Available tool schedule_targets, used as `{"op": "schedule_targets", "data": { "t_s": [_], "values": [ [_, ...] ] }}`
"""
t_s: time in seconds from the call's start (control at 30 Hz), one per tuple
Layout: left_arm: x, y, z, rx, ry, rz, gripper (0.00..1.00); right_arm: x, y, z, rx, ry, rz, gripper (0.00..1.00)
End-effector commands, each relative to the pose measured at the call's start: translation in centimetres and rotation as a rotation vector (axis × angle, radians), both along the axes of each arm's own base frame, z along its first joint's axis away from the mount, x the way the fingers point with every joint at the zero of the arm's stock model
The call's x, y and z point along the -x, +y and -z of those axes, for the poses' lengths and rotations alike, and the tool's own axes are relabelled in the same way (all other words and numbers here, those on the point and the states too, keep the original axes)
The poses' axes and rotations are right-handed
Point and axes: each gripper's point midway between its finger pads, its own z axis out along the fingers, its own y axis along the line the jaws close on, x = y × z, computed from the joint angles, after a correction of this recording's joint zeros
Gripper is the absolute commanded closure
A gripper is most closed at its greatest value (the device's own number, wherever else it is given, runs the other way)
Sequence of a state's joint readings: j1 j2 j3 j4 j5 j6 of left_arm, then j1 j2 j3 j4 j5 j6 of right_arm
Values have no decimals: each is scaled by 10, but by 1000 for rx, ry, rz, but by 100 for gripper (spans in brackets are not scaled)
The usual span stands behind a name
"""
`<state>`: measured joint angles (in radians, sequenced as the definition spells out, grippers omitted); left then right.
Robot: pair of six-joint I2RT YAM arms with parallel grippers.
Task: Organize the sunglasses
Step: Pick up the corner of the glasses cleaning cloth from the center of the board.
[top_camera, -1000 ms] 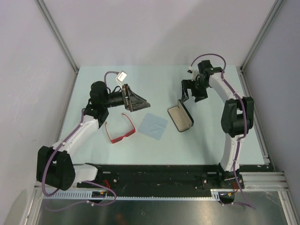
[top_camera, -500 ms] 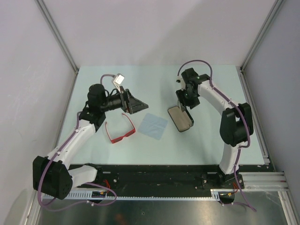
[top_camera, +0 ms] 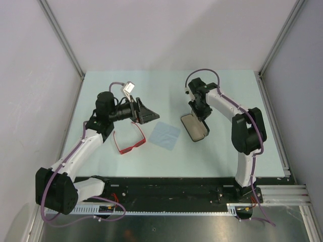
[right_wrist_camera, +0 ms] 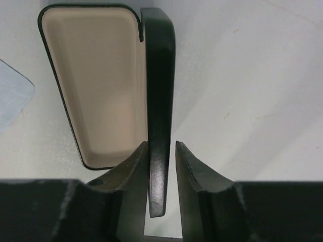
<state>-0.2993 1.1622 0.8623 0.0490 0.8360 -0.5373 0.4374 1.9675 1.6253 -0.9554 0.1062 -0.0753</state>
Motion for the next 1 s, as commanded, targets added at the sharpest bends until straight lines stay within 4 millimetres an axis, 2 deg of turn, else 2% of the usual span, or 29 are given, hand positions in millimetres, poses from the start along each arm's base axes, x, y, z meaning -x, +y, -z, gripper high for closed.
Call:
{"op": "schedule_targets", "data": {
  "t_s": [0.0,0.13,0.2,0.43,0.63,0.73,0.77,0.83,0.87,0.97],
  "values": [
    [2,-1,-4,-4,-49,15,0,-19,-9,-13,95,-104,-53,75],
    [3,-1,-4,-5,-51,24,0,-24,-15,-19,131,-142,-72,88],
    [3,-2,-4,-5,-52,27,0,-24,-15,-21,135,-152,-87,99],
    [1,-3,-2,-6,-42,34,0,-35,-30,-34,245,-243,-116,100],
    [-1,-2,1,-11,-35,24,0,-39,-43,-33,415,-307,-212,100],
    [-5,-2,2,-15,-32,4,0,-38,-38,-35,422,-326,-247,93],
    [-7,-2,3,-17,-28,-2,0,-38,-37,-35,417,-322,-249,82],
    [-13,-2,4,-19,-16,-18,0,-36,-33,-35,373,-306,-231,66],
    [-15,-3,5,-21,-11,-20,0,-36,-34,-34,355,-295,-221,55],
    [-21,-4,8,-26,1,-22,0,-35,-30,-33,326,-287,-212,44]
  ]
}}
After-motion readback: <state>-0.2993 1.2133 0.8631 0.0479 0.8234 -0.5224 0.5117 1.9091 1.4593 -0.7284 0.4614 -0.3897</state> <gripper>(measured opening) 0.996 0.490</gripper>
